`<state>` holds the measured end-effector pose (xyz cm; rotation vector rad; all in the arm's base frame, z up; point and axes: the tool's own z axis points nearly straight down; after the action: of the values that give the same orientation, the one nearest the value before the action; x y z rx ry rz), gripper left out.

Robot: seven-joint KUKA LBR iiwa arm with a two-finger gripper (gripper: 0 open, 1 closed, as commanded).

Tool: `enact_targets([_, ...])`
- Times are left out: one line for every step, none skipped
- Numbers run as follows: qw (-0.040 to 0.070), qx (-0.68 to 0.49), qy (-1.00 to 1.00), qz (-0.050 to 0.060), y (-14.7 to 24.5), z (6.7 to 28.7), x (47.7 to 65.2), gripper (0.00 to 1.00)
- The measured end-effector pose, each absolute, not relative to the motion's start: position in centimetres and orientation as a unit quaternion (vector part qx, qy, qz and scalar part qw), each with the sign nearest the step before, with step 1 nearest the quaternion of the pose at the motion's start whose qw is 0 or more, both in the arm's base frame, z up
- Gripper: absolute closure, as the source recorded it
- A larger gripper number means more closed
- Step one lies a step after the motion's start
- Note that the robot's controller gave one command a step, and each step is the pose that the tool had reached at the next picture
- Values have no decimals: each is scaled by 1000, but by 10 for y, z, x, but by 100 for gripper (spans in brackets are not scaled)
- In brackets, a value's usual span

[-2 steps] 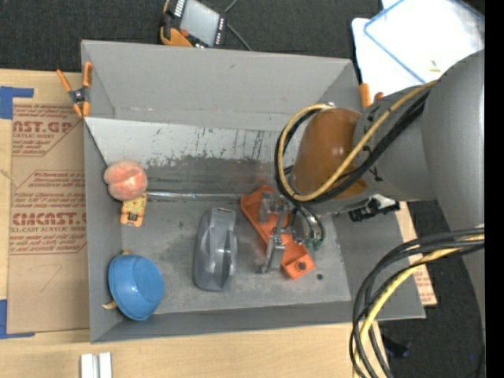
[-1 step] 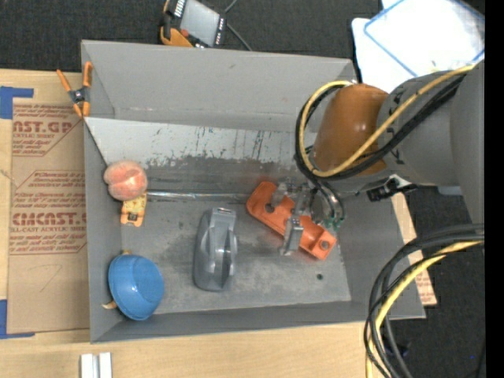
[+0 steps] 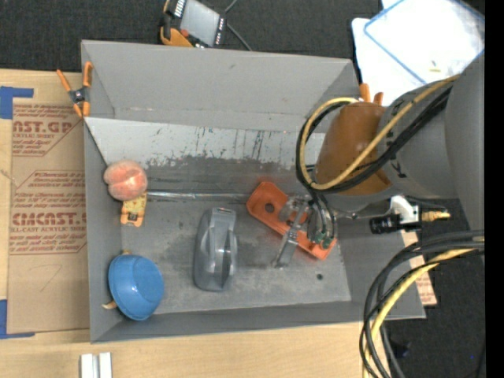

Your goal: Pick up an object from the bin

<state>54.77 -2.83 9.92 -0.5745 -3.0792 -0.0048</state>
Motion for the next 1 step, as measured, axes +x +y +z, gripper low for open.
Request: enact_targets([-2, -111, -994, -1, -23, 71, 554, 0])
